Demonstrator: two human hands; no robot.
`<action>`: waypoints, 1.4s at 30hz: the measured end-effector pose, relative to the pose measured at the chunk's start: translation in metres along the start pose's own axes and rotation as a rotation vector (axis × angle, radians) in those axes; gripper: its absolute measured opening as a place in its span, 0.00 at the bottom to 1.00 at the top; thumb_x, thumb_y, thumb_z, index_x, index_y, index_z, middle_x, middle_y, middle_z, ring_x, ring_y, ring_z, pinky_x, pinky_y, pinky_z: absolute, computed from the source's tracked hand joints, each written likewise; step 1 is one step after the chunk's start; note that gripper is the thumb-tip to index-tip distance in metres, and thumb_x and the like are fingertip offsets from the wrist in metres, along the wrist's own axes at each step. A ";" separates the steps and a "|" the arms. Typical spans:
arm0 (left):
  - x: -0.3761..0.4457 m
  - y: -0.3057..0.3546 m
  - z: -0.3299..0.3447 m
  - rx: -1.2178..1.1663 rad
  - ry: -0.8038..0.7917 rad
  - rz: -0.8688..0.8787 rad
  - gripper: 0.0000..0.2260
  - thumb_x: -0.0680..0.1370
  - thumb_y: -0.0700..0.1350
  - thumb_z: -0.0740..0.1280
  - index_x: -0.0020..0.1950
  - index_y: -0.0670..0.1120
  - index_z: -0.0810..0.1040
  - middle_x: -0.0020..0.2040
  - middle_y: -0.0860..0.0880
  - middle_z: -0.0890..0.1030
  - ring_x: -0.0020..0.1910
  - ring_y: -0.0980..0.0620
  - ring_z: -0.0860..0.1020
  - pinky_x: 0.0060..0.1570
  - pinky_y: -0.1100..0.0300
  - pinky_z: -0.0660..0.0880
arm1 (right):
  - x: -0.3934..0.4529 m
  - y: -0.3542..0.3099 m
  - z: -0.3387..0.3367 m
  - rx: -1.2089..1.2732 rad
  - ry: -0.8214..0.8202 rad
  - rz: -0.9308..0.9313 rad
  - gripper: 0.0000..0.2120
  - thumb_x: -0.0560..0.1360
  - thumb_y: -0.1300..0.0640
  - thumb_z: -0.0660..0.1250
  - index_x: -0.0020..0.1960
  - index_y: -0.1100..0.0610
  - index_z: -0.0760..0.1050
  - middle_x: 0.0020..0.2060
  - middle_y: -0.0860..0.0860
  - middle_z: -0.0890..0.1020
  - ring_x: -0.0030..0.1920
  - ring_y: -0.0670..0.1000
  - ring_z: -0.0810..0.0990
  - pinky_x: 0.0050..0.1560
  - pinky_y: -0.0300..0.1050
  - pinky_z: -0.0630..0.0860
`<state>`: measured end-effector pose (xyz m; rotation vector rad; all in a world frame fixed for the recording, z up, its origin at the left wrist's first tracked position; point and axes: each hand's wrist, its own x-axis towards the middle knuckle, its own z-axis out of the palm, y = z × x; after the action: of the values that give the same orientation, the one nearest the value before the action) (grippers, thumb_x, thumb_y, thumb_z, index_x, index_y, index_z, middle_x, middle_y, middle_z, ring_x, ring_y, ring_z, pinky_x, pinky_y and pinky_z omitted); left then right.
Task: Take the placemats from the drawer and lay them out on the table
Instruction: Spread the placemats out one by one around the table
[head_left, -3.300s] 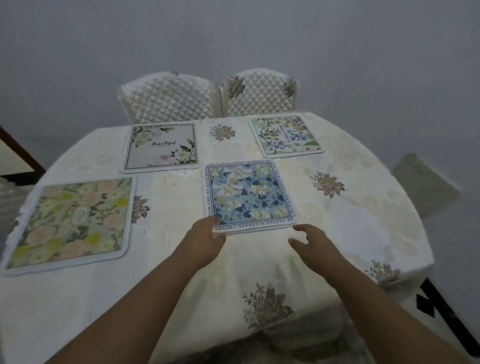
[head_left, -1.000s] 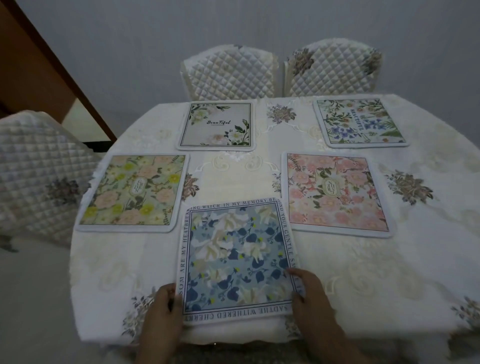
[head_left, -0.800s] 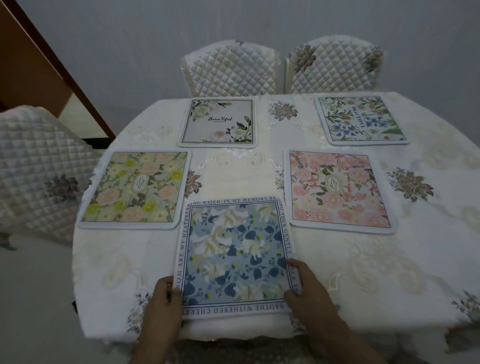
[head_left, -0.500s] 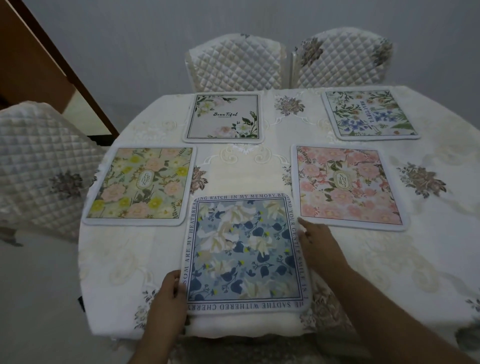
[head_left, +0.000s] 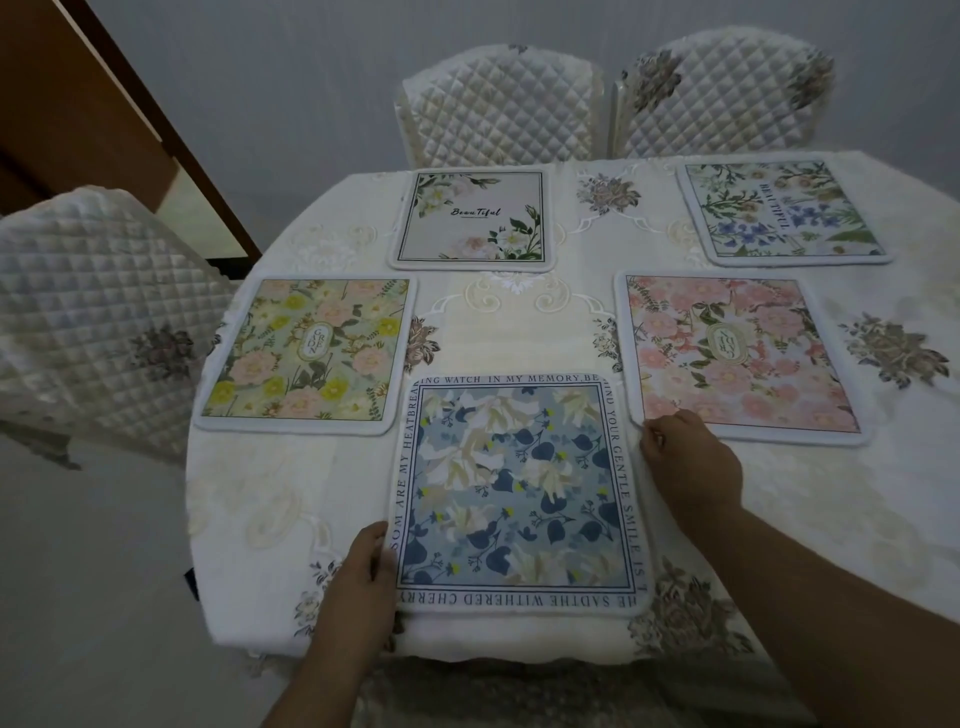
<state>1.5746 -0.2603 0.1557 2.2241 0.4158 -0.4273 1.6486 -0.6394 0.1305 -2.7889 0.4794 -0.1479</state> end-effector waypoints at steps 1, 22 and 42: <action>0.001 -0.002 0.000 0.006 0.001 0.011 0.14 0.86 0.50 0.56 0.71 0.53 0.71 0.61 0.50 0.81 0.47 0.57 0.80 0.28 0.71 0.72 | 0.000 0.002 0.000 -0.014 0.006 0.012 0.12 0.80 0.51 0.61 0.47 0.55 0.81 0.45 0.51 0.77 0.35 0.55 0.77 0.36 0.46 0.71; 0.025 0.004 0.055 0.764 0.015 0.511 0.33 0.84 0.65 0.41 0.83 0.49 0.37 0.82 0.52 0.36 0.80 0.54 0.32 0.79 0.53 0.38 | -0.111 -0.079 0.048 -0.075 -0.253 -0.291 0.34 0.82 0.37 0.40 0.81 0.54 0.37 0.80 0.50 0.38 0.79 0.47 0.34 0.78 0.51 0.41; 0.144 0.109 0.086 0.749 0.040 0.496 0.34 0.82 0.65 0.42 0.83 0.48 0.39 0.83 0.50 0.39 0.82 0.50 0.37 0.80 0.48 0.40 | 0.032 -0.078 0.056 -0.077 -0.217 -0.266 0.35 0.82 0.37 0.39 0.81 0.55 0.40 0.81 0.51 0.43 0.80 0.49 0.41 0.79 0.49 0.43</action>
<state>1.7354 -0.3722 0.1130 2.9371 -0.3470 -0.2909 1.7115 -0.5652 0.1037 -2.8878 0.0619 0.1178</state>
